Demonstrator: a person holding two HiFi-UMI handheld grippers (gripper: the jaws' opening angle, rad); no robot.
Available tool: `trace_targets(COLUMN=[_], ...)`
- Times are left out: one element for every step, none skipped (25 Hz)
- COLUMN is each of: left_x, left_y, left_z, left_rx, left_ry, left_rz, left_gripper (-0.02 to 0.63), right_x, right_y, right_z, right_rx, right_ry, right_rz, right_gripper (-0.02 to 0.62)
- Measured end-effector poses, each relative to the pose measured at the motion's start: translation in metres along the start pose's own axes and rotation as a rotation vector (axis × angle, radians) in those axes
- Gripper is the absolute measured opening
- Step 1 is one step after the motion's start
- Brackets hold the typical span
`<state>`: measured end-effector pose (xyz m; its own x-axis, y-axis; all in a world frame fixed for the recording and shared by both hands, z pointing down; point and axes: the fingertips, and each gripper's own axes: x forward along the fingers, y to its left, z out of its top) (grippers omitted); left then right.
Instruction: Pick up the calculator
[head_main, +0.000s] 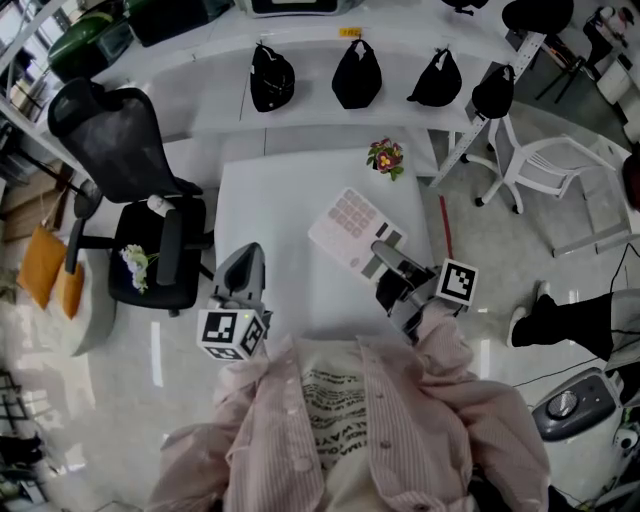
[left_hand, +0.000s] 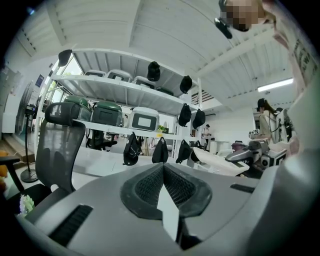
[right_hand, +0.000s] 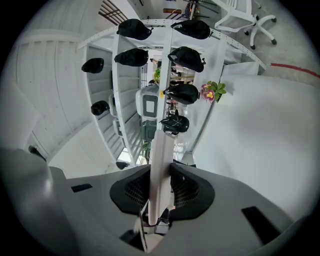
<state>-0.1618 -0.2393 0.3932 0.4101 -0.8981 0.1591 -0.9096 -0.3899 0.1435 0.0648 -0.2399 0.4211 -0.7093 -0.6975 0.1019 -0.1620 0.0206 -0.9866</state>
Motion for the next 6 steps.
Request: trace_targets(left_x=[-0.001,-0.002,-0.004,-0.006,-0.008,-0.01], left_y=[0.0,-0.001,-0.002,-0.004,-0.005,-0.007], left_z=[-0.001,-0.002,-0.003,-0.005,-0.006,-0.006], left_rx=[0.001,0.003,0.006,0.008,0.01,0.011], left_ry=[0.0,0.0,-0.001,-0.002,-0.003,-0.004], left_rz=[0.002,0.004,0.007,0.009,0.011,0.013], left_gripper=[0.0,0.0,0.001,0.0,0.0,0.0], right_x=[-0.001,-0.003,-0.005,-0.008,-0.01,-0.013], right_y=[0.0,-0.001,-0.002,-0.003,-0.003,-0.004], right_z=[0.0,-0.001,-0.002,-0.003,-0.004,-0.005], right_rx=[0.001,0.002,0.003,0.004,0.005,0.005], right_ry=[0.0,0.0,0.001,0.002,0.003,0.003], right_rz=[0.0,0.0,0.0,0.0,0.0,0.0], right_gripper=[0.084,0.084,0.084,0.084,0.084,0.084])
